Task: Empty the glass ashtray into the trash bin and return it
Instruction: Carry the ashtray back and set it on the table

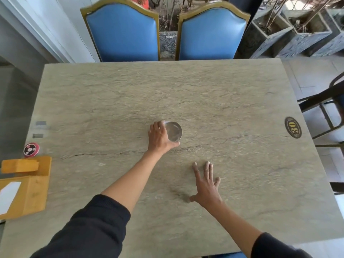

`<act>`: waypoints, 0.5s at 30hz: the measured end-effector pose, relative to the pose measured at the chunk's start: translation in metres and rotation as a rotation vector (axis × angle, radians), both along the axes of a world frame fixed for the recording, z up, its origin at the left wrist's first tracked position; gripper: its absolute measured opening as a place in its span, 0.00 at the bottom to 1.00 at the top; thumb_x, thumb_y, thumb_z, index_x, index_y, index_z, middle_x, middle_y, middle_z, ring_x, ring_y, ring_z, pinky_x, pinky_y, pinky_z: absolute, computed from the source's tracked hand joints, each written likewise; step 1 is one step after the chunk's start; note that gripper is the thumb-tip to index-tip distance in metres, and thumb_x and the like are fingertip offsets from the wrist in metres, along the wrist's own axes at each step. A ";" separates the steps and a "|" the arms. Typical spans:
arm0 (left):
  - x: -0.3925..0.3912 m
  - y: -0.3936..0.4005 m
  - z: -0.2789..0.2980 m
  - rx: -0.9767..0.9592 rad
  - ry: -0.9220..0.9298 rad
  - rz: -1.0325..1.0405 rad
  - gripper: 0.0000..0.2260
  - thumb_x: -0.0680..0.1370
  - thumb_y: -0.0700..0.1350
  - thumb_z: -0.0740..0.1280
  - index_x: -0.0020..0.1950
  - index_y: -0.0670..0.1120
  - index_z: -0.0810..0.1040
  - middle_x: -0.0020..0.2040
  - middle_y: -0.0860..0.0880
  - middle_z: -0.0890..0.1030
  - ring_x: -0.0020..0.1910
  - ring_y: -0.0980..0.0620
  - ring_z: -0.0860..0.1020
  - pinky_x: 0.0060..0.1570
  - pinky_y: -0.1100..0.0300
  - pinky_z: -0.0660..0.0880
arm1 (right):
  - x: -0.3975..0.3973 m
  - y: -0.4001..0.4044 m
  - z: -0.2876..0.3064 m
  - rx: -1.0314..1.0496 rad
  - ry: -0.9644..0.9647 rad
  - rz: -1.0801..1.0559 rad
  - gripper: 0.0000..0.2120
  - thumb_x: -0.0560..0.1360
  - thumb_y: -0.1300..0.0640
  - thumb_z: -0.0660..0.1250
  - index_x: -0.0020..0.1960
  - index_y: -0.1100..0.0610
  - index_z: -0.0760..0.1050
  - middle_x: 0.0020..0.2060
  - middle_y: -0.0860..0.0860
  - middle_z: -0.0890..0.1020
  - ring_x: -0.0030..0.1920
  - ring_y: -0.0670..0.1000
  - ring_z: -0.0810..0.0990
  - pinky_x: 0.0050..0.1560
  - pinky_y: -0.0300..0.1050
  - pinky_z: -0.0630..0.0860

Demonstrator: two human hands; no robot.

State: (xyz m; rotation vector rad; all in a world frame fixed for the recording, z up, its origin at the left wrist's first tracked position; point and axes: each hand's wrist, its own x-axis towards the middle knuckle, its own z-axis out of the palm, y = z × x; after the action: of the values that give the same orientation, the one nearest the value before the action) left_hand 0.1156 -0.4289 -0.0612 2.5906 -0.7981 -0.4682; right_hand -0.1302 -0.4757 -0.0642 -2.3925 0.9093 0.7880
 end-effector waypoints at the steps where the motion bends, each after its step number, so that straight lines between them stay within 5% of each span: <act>1: 0.004 -0.004 0.000 -0.001 0.005 -0.005 0.49 0.54 0.64 0.79 0.70 0.47 0.67 0.64 0.45 0.72 0.63 0.43 0.71 0.60 0.47 0.74 | 0.000 0.000 -0.001 0.000 0.002 0.000 0.67 0.66 0.45 0.82 0.82 0.48 0.31 0.79 0.64 0.31 0.79 0.65 0.27 0.75 0.78 0.49; 15: 0.015 -0.026 -0.015 0.007 -0.017 -0.028 0.51 0.55 0.64 0.79 0.71 0.45 0.65 0.66 0.44 0.71 0.65 0.43 0.70 0.63 0.46 0.71 | 0.001 0.001 0.002 0.013 -0.001 -0.018 0.67 0.66 0.45 0.82 0.82 0.48 0.32 0.79 0.64 0.29 0.78 0.64 0.26 0.74 0.80 0.49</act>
State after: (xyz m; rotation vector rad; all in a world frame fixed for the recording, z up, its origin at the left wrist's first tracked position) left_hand 0.1308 -0.4546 -0.0759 2.5968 -0.8405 -0.4583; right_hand -0.1293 -0.4751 -0.0624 -2.3694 0.9215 0.7832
